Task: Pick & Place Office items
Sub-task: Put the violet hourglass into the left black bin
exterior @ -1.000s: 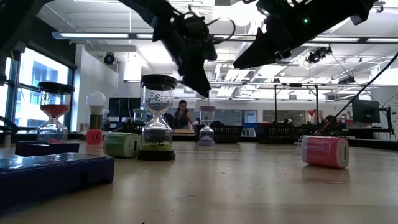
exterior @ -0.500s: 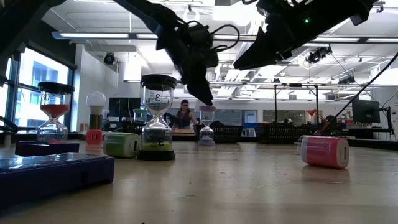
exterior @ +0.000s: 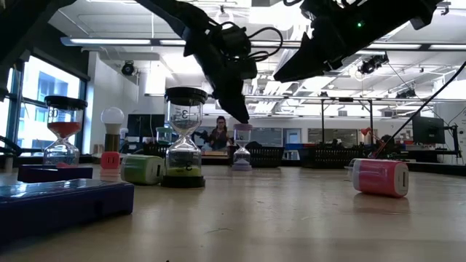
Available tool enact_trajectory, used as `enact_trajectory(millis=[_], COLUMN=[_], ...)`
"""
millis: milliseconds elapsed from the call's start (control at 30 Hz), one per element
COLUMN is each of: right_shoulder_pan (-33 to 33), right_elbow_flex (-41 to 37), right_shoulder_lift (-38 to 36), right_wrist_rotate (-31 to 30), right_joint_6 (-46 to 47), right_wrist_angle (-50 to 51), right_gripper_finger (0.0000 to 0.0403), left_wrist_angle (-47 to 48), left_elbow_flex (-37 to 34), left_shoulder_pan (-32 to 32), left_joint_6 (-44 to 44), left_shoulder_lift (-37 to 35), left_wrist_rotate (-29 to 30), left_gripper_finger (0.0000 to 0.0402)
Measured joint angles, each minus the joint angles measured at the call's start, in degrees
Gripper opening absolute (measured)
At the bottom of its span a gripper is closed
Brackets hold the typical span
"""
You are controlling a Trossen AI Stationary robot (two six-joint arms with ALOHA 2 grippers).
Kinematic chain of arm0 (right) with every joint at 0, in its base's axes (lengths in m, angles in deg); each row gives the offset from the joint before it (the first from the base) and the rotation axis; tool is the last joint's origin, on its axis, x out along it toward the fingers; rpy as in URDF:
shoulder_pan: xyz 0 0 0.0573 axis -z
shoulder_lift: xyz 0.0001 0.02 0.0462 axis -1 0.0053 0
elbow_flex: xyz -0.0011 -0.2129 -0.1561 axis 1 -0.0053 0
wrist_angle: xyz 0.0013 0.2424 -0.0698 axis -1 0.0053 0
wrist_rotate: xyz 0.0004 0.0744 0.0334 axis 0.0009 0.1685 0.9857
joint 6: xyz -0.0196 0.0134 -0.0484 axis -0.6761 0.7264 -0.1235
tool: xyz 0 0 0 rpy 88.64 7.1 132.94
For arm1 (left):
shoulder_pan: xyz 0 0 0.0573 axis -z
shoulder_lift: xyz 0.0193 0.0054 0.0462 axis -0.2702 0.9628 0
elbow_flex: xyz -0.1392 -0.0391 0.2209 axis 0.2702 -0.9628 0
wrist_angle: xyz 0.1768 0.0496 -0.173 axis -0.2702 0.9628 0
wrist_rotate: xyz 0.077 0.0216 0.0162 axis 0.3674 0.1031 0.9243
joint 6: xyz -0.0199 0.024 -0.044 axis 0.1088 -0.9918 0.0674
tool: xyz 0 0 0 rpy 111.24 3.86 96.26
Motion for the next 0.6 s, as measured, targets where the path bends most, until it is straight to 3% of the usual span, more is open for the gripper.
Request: enact_trajectory(millis=[300,600], right_shoulder_pan=[0.00,0.00], right_elbow_flex=[0.00,0.00], right_shoulder_lift=[0.00,0.00], right_wrist_rotate=[0.00,0.00], right_joint_6=[0.00,0.00], right_wrist_angle=[0.02,0.27], right_gripper_finger=[0.0265,0.0265], left_wrist_angle=[-1.23,-1.48], left_elbow_flex=[0.00,0.00], left_shoulder_pan=[0.59,1.03], left_joint_6=[-2.47,-2.67], left_shoulder_lift=[0.00,-0.02], left_wrist_rotate=[0.15,1.43], left_gripper_finger=[0.0299,0.0372])
